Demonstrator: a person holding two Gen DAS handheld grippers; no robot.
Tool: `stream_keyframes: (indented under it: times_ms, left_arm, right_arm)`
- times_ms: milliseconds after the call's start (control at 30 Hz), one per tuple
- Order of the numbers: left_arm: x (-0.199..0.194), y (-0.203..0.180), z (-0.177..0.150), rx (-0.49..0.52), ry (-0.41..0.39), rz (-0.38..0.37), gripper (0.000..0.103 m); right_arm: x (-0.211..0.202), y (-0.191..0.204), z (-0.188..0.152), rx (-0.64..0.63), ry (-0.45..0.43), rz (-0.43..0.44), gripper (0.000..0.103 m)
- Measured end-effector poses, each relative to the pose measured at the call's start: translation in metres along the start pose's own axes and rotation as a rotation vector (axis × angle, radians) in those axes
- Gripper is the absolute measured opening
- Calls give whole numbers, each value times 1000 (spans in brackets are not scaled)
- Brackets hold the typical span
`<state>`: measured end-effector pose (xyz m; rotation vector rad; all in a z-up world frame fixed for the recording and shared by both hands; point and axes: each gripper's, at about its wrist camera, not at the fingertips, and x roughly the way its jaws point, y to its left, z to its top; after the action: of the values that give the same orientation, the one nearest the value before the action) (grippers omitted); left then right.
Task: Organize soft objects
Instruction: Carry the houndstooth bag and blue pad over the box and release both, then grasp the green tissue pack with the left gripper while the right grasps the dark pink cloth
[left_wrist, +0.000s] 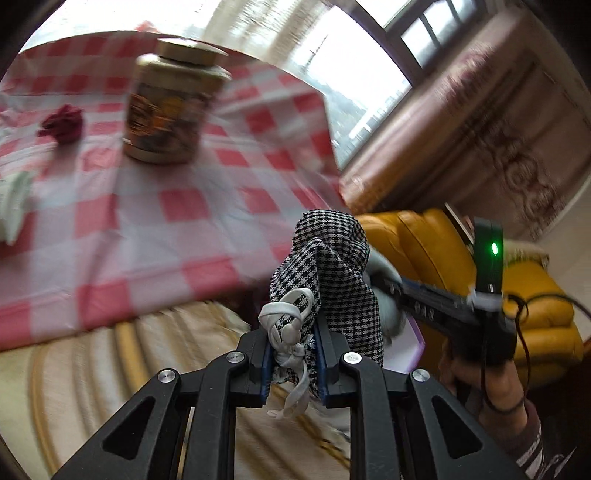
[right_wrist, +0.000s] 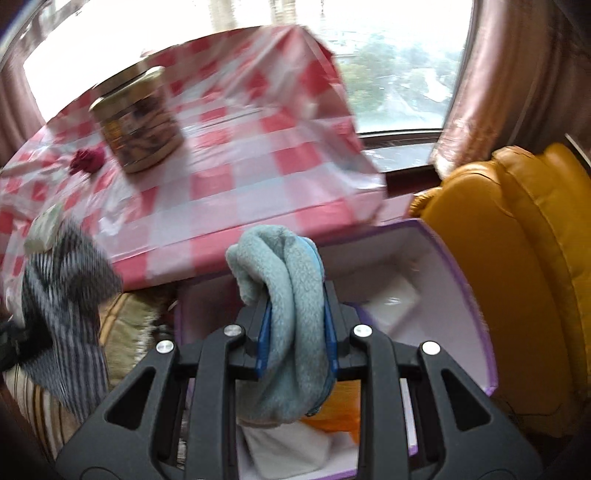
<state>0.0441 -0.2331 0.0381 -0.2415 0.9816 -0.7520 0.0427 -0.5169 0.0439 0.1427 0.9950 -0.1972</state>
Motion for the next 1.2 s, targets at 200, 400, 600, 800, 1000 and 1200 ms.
stream_keyframes:
  times_ms: [200, 400, 600, 800, 1000, 1200]
  left_arm:
    - [30, -48, -16, 121, 128, -57, 50]
    - [26, -42, -17, 117, 125, -36, 56]
    - [2, 0, -4, 20, 48, 47, 64]
    - [-30, 59, 11, -97, -40, 157, 67]
    - [-66, 133, 22, -284, -126, 314, 81]
    - [-96, 194, 46, -373, -220, 521, 99]
  right_arm:
    - [-8, -29, 3, 54, -11, -72, 70]
    - [-6, -25, 0, 40, -8, -45, 75]
    - [3, 4, -4, -7, 21, 23, 75]
    - [11, 46, -5, -72, 46, 84, 76]
    - [16, 88, 1, -146, 58, 149, 79]
    - [14, 142, 16, -236, 38, 222, 84]
